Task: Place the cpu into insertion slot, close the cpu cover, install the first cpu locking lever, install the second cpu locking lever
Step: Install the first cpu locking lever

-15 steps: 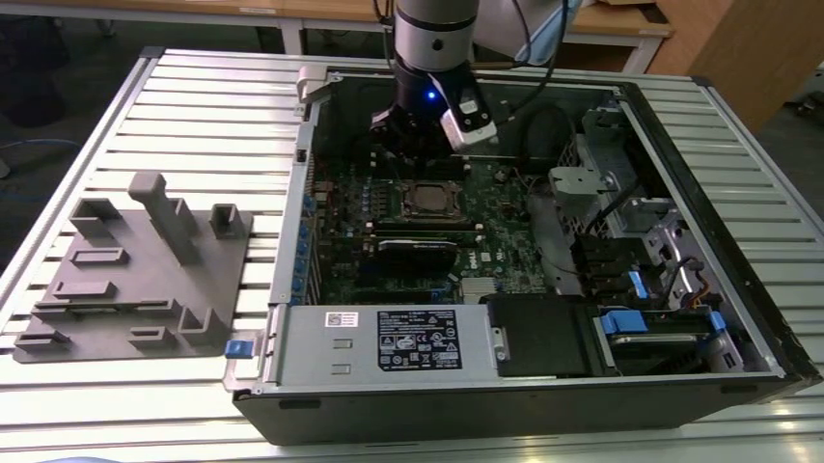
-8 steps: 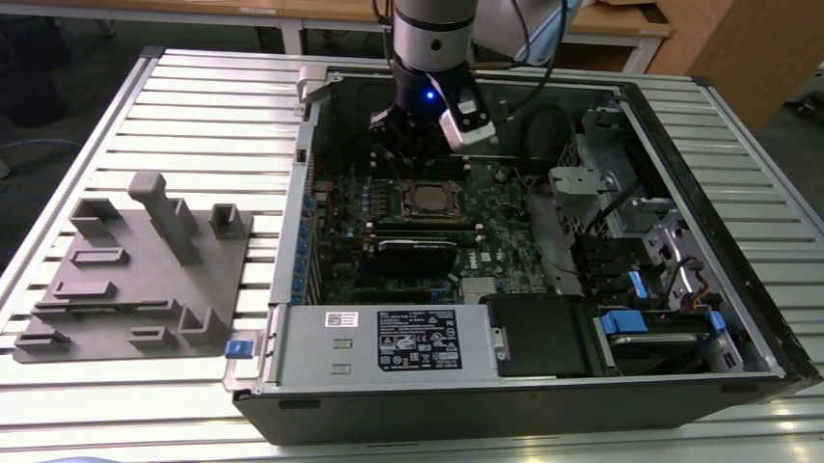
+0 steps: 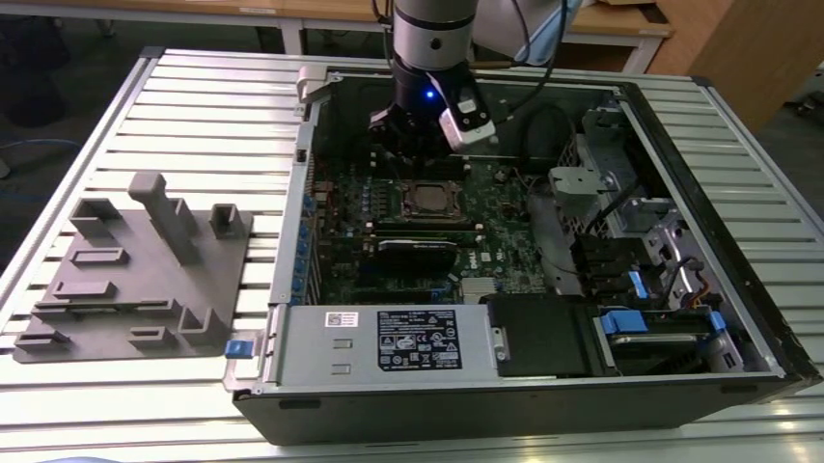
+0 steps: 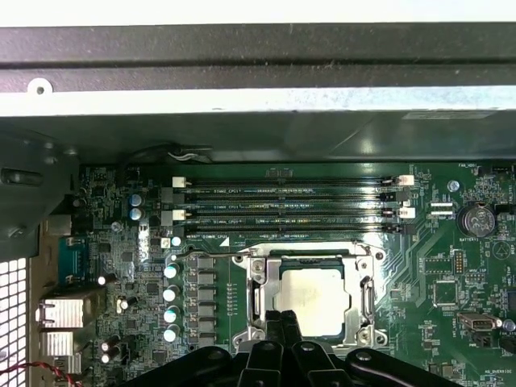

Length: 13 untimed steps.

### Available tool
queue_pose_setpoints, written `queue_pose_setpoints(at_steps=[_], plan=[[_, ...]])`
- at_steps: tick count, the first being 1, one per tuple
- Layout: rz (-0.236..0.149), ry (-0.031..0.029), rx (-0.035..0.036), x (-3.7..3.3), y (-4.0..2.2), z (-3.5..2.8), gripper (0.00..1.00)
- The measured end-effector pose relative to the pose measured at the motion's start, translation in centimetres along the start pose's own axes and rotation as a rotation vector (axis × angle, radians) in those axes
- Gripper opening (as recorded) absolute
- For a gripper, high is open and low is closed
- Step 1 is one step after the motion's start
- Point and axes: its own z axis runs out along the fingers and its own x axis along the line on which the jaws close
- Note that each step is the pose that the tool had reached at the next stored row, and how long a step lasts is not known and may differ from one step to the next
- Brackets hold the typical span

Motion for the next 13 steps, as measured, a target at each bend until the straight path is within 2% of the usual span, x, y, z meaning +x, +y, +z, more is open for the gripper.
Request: queue_pose_setpoints(at_steps=[13], plan=[[0.0, 0.0004, 0.0006, 0.0, 0.0, -0.2, 0.11]])
